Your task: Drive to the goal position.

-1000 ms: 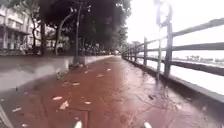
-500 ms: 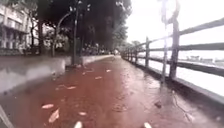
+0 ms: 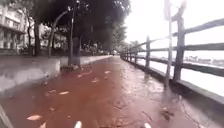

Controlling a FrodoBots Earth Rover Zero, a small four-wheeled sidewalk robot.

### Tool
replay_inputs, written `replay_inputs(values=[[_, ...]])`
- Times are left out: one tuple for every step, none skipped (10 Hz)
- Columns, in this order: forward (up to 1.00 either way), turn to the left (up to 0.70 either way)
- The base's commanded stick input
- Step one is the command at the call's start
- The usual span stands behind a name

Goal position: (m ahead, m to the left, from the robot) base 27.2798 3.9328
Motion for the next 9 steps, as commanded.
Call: replay_inputs(values=[[0.5,0.0],[0.5,0.0],[0.5,0.0],[0.5,0.0],[0.5,0.0],[0.5,0.0],[0.5,0.0],[0.5,0.0],[0.5,0.0]])
